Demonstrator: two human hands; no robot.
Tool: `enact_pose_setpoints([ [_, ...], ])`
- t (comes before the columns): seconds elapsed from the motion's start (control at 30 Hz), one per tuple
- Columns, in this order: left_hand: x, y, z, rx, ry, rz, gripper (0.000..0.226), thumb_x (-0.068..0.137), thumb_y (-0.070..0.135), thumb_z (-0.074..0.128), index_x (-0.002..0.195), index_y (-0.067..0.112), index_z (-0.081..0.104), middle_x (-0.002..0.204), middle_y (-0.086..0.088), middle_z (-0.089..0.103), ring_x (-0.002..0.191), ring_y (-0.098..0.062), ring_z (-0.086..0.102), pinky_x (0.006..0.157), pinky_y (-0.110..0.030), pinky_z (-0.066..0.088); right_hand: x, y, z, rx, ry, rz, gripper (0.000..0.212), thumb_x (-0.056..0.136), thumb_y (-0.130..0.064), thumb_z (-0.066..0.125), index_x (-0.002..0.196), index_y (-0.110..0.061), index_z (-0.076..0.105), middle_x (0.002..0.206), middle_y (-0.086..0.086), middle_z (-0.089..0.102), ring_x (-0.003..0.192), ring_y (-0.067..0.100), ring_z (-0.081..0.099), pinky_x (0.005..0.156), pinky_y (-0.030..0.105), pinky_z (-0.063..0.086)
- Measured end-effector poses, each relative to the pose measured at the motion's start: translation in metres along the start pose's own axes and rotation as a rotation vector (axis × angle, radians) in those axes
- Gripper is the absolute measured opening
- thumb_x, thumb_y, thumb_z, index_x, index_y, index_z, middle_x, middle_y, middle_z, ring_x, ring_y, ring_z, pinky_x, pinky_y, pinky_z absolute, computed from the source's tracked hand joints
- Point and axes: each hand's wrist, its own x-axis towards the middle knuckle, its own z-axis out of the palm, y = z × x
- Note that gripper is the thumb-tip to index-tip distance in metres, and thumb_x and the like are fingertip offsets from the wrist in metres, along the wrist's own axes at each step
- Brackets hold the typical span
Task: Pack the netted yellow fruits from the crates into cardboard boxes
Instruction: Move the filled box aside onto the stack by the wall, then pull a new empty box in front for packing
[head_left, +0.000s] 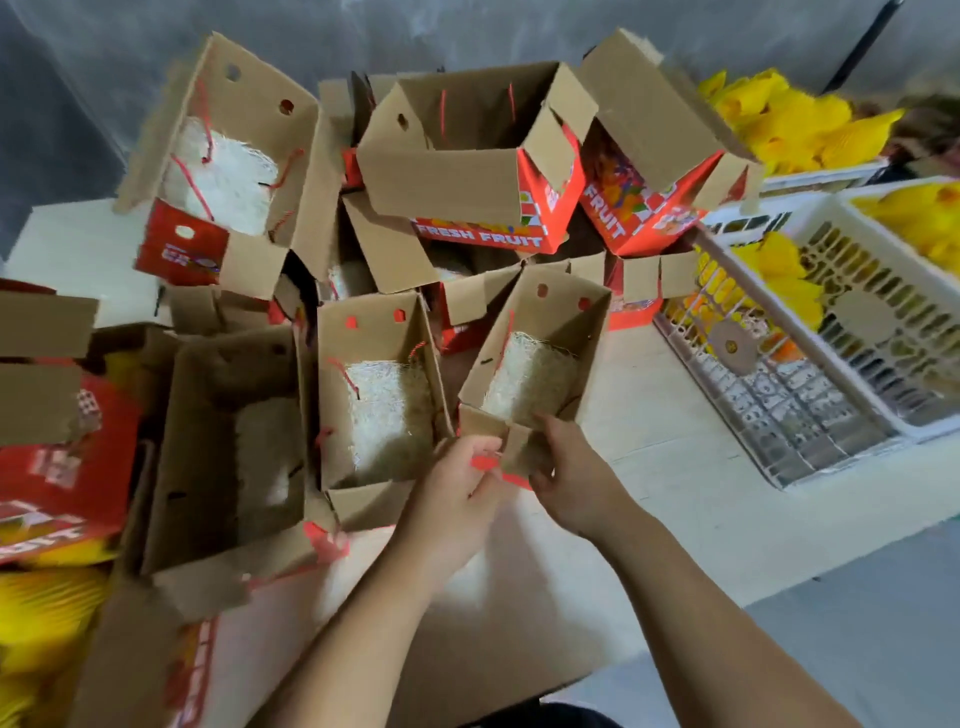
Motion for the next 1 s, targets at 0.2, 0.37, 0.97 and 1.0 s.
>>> enact_pose_setpoints([
  [0.2,0.014,0.006,0.024,0.302,0.194,-0.132,0.037,0.100,0.025,0.060,0.136,0.030,0.058,0.125,0.001,0.061,0.122,-0.025,0.054,0.109,-0.046,0.041,-0.005,0.062,-0.053,-0.042,0.105,0.118,0.012,0.092,-0.033,0.053,0.091,-0.023,0.059,0.102,-0.001,0.050,0.091,0.030,0.057,0.083,0.041,0.050],
  [0.37,0.022,0.018,0.038,0.280,0.248,-0.055,0.038,0.103,0.023,0.057,0.141,0.026,0.054,0.143,0.007,0.051,0.135,-0.017,0.048,0.116,-0.040,0.038,-0.025,0.123,-0.109,-0.042,0.037,0.043,0.024,0.094,-0.015,0.058,0.070,-0.016,0.055,0.089,0.003,0.049,0.086,0.022,0.056,0.080,0.043,0.046],
  [0.97,-0.007,0.008,0.106,0.831,0.086,-0.323,0.057,0.093,0.038,0.059,0.145,0.026,0.040,0.159,-0.008,0.024,0.143,-0.036,0.022,0.117,-0.045,0.027,-0.048,0.182,-0.135,-0.091,0.066,0.027,0.086,0.090,-0.002,0.056,0.162,-0.033,0.022,0.132,0.019,0.063,0.111,0.036,0.063,0.082,0.031,0.043],
  [1.0,-0.008,0.015,0.115,0.885,0.117,-0.378,0.064,0.091,0.045,0.060,0.147,0.028,0.034,0.159,-0.010,0.021,0.142,-0.038,0.021,0.117,-0.048,0.027,-0.040,0.182,-0.139,-0.073,0.070,-0.015,0.080,0.092,-0.004,0.056,0.161,-0.033,0.026,0.133,0.016,0.064,0.113,0.035,0.063,0.083,0.030,0.043],
])
